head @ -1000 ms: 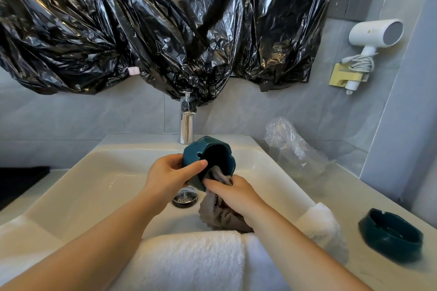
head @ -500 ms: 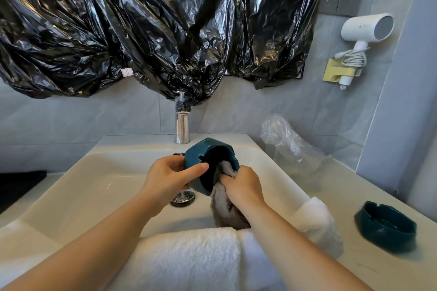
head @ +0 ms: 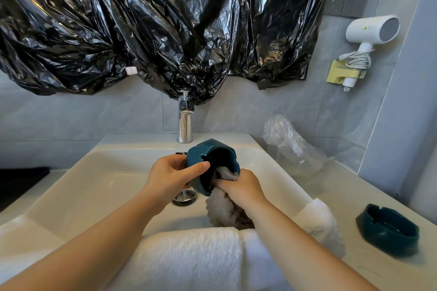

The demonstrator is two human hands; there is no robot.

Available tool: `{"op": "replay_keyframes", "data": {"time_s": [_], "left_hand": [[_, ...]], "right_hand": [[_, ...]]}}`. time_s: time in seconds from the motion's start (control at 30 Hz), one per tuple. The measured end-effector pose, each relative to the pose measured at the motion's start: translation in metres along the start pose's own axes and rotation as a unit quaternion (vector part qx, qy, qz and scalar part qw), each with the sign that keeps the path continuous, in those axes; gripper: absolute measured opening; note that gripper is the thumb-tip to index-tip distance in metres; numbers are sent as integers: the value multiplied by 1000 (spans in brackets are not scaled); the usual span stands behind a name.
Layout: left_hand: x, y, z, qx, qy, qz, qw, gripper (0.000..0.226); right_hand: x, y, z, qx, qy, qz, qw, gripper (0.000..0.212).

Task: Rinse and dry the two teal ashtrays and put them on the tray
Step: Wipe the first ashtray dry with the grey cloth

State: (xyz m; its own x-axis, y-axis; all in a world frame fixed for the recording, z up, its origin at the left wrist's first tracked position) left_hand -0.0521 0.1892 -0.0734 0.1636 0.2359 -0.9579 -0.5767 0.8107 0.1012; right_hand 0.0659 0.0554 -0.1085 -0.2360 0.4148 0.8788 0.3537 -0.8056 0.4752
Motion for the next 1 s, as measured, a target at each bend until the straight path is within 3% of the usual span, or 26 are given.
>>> {"op": "replay_keyframes", "data": {"time_s": [0.07, 0.2, 0.47, 0.67, 0.83, 1.0], "left_hand": [[-1, -1, 0, 3, -3, 6, 1000, 36], [-1, 1, 0, -4, -3, 16, 1000, 37], [-3, 10, 2, -51, 0, -22, 998, 27], [-6, 7, 1, -38, -12, -8, 999, 24], [-11, 2, -2, -5, -45, 5, 999, 17], [-8, 1, -1, 4, -26, 7, 1000, 29]], "right_hand": [[3, 7, -1, -32, 17, -31, 999, 31], [7, 11, -7, -64, 17, -71, 995, 35], [17, 6, -15, 19, 13, 49, 999, 55], [16, 5, -12, 21, 13, 20, 999, 45], [6, -6, -10, 76, -32, 75, 994, 40], [-1, -8, -5, 78, -67, 90, 991, 37]]}}
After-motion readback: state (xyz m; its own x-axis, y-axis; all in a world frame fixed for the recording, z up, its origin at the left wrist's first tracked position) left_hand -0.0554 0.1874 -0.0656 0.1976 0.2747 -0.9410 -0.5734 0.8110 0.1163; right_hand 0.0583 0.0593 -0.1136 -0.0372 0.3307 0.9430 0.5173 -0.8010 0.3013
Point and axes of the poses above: each hand's wrist, its own z-axis towards the middle knuckle, its own y-axis out of the back of the hand, x = y × z, the point moved 6 cm from there along z, towards the middle knuckle, and after that the axes turned 3 degrees about -y, right-handed, at the moved point
